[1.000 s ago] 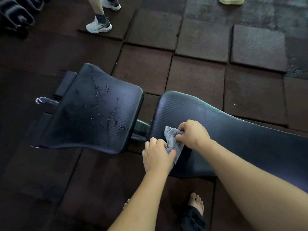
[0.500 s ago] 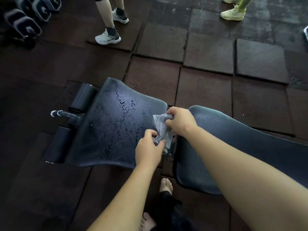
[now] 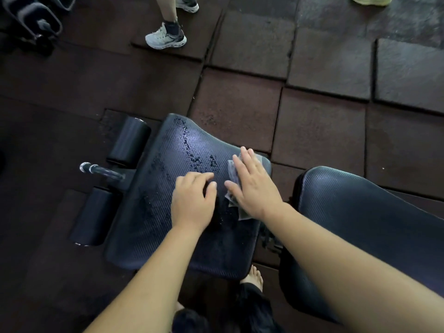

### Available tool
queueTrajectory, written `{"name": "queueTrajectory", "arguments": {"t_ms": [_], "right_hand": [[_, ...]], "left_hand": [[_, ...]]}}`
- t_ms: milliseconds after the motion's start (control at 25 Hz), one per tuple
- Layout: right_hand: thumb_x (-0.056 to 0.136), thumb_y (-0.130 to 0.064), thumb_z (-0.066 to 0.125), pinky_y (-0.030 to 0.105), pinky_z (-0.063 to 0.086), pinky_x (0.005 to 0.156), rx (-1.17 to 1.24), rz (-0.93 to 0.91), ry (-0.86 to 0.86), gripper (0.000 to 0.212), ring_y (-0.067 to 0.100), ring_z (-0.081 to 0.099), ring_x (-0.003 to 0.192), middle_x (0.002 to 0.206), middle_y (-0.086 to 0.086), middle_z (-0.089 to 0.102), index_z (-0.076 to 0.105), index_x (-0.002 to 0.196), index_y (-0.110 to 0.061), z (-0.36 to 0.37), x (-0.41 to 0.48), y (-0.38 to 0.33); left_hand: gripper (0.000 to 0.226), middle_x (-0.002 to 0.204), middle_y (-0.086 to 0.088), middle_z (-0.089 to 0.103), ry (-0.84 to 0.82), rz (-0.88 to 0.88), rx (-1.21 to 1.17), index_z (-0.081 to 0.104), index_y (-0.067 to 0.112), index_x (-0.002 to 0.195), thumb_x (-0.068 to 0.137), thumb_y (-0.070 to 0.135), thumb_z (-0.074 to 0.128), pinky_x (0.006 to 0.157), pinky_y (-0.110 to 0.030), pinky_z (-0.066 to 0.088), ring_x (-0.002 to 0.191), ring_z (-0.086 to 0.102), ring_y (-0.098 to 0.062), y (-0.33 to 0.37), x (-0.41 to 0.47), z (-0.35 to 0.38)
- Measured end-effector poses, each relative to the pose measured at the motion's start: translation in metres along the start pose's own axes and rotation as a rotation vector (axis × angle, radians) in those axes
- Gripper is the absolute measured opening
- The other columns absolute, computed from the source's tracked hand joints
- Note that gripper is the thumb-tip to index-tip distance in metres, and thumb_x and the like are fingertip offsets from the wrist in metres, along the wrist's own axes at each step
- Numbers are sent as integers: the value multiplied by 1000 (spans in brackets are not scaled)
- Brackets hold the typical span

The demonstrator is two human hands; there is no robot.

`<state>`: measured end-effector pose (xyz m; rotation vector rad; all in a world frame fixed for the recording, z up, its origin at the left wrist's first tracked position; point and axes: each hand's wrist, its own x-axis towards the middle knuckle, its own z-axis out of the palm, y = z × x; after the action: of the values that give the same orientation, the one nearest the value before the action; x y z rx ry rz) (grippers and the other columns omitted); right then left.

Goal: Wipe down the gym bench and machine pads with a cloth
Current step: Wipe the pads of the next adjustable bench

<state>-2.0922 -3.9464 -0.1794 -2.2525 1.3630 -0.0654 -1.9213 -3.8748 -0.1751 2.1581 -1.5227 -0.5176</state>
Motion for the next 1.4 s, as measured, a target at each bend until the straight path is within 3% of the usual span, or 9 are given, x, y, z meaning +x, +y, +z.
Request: {"name": "queueTrajectory", "arguments": {"t_ms": [120,240,440,680,760,920,1160,1280,1400], "right_hand": [[96,-63,8,41,-5,129,-118,131,-16,88,26,-10,159,173,12,-5,10,164,-8,26,18,-10],[104,-57,16,43,-7,129,-159,223,33,79,27,-12,159,172,14,-8,6,164,-7,40,32,-36],[105,-48,33,47,12,127,-249,-75,-16,70,29,8,159,172,14,11,26,162,-6,66,-50,-53],[107,-49,15,47,0,129,-247,464,97,72,30,-8,159,172,16,-6,6,164,-6,27,42,-21],[108,-48,15,49,-3,129,-270,335,72,71,30,-13,158,171,16,-10,1,164,-7,47,62,-74],[105,-44,33,49,14,127,-306,-86,-2,70,30,8,159,171,16,13,26,161,-4,76,-8,-96],[107,-47,18,48,4,129,-246,327,91,71,31,-2,159,172,17,0,8,164,-4,33,103,-59],[107,-45,23,50,2,129,-271,110,50,71,33,-3,159,171,20,1,11,163,-2,74,109,-142],[106,-43,30,49,14,127,-292,-170,-28,68,30,8,159,171,17,12,23,161,-4,85,45,-142]], "left_hand": [[47,140,0,61,44,39,112,69,22,131,98,45,45,110,-45,42,131,50,-27,-44,27,-15],[51,164,-2,37,-40,22,231,50,25,151,105,44,44,124,-49,24,153,28,-26,-78,50,-29],[60,173,2,14,-123,-5,255,29,30,162,106,51,36,127,-50,14,159,11,-22,-103,55,-39],[60,173,4,10,-165,-3,203,27,30,162,107,50,34,129,-48,10,160,5,-19,-105,56,-41],[59,173,5,10,-165,-12,176,27,29,162,107,49,34,128,-48,10,160,5,-18,-104,57,-42],[60,173,6,10,-169,-45,126,25,28,163,107,49,35,126,-48,15,159,6,-16,-110,63,-49],[63,172,12,13,-195,-133,-69,20,30,164,107,55,27,126,-40,16,157,11,-9,-126,71,-56],[59,170,12,23,-155,-244,-238,28,27,163,109,52,26,123,-28,14,155,18,-4,-124,76,-58],[54,166,11,34,-145,-334,-395,39,25,159,111,48,27,122,-24,16,152,27,-4,-124,81,-65]]}}
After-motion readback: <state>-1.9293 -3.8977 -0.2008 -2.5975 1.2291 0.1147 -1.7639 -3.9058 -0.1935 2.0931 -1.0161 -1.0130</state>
